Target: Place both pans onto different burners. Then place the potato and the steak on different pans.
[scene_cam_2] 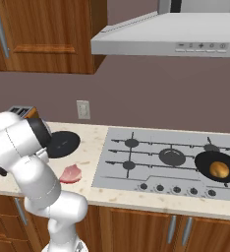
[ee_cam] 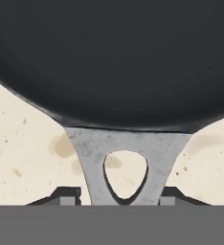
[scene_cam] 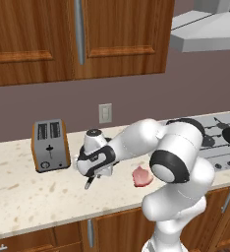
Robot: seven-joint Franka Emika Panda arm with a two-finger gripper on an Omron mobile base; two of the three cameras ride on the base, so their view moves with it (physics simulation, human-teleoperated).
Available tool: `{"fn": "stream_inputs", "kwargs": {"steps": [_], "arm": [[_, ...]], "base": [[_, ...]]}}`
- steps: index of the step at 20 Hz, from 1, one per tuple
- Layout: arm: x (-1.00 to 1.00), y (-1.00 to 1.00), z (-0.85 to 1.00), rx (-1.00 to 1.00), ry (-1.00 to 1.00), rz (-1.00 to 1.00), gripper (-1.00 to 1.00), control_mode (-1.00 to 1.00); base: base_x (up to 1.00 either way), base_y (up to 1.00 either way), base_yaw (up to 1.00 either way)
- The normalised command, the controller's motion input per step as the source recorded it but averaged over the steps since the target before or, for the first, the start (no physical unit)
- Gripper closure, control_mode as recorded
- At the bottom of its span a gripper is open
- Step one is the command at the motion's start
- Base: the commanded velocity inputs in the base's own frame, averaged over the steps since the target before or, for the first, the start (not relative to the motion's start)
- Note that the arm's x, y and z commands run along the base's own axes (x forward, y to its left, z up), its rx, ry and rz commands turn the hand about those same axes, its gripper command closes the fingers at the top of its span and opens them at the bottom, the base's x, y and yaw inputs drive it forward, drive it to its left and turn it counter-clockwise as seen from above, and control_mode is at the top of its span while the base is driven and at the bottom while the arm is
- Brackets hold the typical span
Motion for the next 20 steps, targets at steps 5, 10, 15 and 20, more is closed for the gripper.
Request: {"fn": "stream_inputs", "kwargs": {"steps": [5, 10, 15, 20], "arm": [[-0.13, -0.15, 0.12, 0.0, -0.06, 0.0, 1.0, -1.0], [-0.25, -0.42, 0.46, 0.0, -0.04, 0.0, 1.0, -1.0], [-0.23, -0.55, 0.72, 0.02, 0.03, 0.0, 1.0, -1.0], [-0.33, -0.37, 0.97, 0.05, 0.17, 0.0, 1.0, -1.0]], "base": [[0.0, 0.0, 0.0], [0.0, 0.0, 0.0], [0.0, 0.0, 0.0], [0.0, 0.0, 0.0]]}}
